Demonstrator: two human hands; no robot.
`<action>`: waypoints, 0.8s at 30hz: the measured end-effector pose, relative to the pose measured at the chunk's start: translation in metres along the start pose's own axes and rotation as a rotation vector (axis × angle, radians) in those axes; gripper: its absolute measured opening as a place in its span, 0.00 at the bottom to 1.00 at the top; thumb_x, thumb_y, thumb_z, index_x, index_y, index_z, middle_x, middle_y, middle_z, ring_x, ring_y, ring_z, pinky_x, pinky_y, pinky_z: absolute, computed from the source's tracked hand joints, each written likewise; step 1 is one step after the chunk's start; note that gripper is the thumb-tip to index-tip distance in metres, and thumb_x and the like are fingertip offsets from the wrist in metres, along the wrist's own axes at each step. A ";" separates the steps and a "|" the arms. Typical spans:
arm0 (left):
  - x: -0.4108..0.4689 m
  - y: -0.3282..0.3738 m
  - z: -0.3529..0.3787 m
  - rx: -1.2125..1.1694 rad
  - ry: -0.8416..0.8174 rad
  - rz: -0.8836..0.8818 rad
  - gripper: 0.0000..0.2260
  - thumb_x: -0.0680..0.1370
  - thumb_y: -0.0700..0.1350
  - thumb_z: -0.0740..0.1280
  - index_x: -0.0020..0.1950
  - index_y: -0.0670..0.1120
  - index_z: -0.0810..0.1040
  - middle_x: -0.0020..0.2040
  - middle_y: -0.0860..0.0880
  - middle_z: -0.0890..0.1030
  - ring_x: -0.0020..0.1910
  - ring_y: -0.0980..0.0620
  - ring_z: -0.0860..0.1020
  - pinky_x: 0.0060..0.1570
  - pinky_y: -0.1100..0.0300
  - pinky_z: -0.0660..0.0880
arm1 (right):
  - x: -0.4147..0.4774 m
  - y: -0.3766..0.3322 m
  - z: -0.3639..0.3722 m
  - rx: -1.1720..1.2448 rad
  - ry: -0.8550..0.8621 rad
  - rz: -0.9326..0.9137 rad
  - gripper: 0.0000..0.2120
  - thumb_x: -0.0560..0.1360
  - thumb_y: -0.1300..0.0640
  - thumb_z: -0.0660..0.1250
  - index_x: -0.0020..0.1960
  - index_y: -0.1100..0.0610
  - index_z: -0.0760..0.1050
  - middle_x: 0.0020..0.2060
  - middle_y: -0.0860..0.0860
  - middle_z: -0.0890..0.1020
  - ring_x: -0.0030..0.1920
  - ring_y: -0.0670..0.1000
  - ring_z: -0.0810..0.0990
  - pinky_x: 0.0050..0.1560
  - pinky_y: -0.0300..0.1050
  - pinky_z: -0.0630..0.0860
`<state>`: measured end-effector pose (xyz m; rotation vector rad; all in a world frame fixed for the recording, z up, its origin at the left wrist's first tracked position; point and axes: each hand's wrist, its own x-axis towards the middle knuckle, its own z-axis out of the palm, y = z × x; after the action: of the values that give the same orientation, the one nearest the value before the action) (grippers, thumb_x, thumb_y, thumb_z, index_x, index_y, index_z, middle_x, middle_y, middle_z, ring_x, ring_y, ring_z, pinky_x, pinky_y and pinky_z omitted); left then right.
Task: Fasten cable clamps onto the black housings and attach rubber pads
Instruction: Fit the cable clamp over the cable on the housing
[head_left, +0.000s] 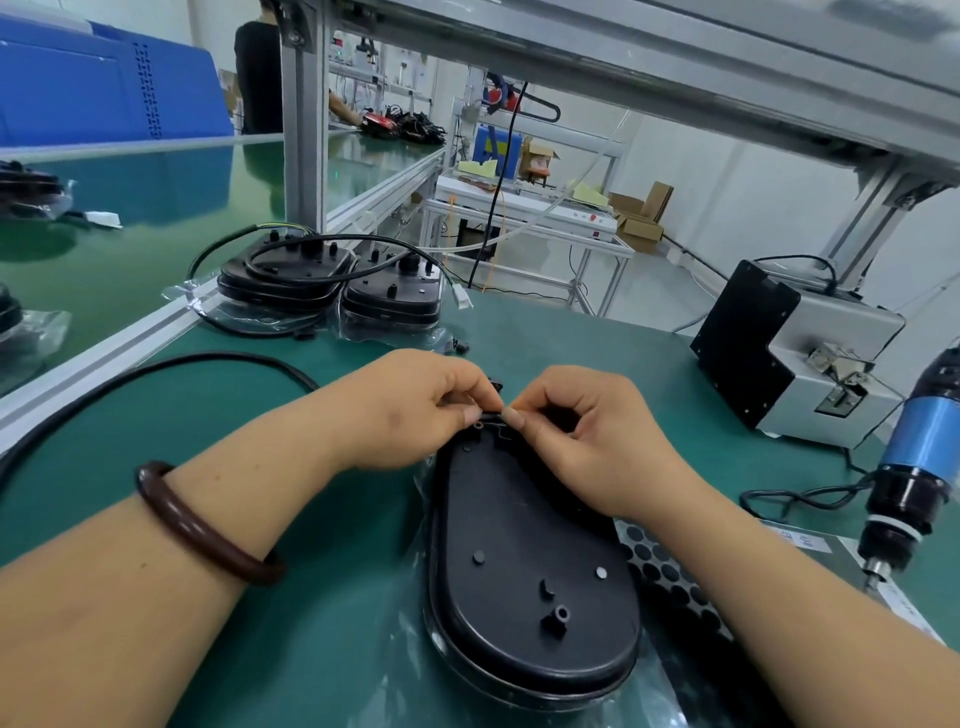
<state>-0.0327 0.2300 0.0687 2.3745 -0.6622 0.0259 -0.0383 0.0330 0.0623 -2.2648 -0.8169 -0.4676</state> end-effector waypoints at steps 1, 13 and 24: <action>0.001 -0.001 0.000 -0.006 -0.004 -0.005 0.08 0.79 0.43 0.64 0.50 0.56 0.78 0.26 0.72 0.73 0.29 0.70 0.72 0.31 0.77 0.65 | 0.000 -0.001 0.000 -0.032 -0.005 -0.034 0.05 0.73 0.61 0.71 0.38 0.58 0.80 0.33 0.50 0.80 0.35 0.46 0.76 0.38 0.40 0.73; 0.000 -0.003 -0.001 -0.049 0.020 -0.020 0.10 0.79 0.43 0.65 0.51 0.59 0.81 0.36 0.63 0.78 0.36 0.65 0.74 0.44 0.71 0.69 | 0.003 -0.006 -0.011 -0.206 -0.185 -0.215 0.07 0.74 0.64 0.67 0.37 0.62 0.75 0.38 0.54 0.78 0.37 0.51 0.73 0.39 0.43 0.71; -0.012 0.012 -0.003 0.105 0.073 0.031 0.15 0.75 0.42 0.65 0.56 0.60 0.80 0.46 0.62 0.81 0.45 0.66 0.77 0.50 0.70 0.73 | 0.000 -0.001 -0.017 -0.117 -0.224 -0.152 0.03 0.74 0.62 0.68 0.41 0.61 0.78 0.41 0.52 0.81 0.40 0.48 0.76 0.44 0.41 0.73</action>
<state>-0.0480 0.2296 0.0756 2.4512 -0.6771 0.1641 -0.0413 0.0218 0.0747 -2.4034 -1.1057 -0.3410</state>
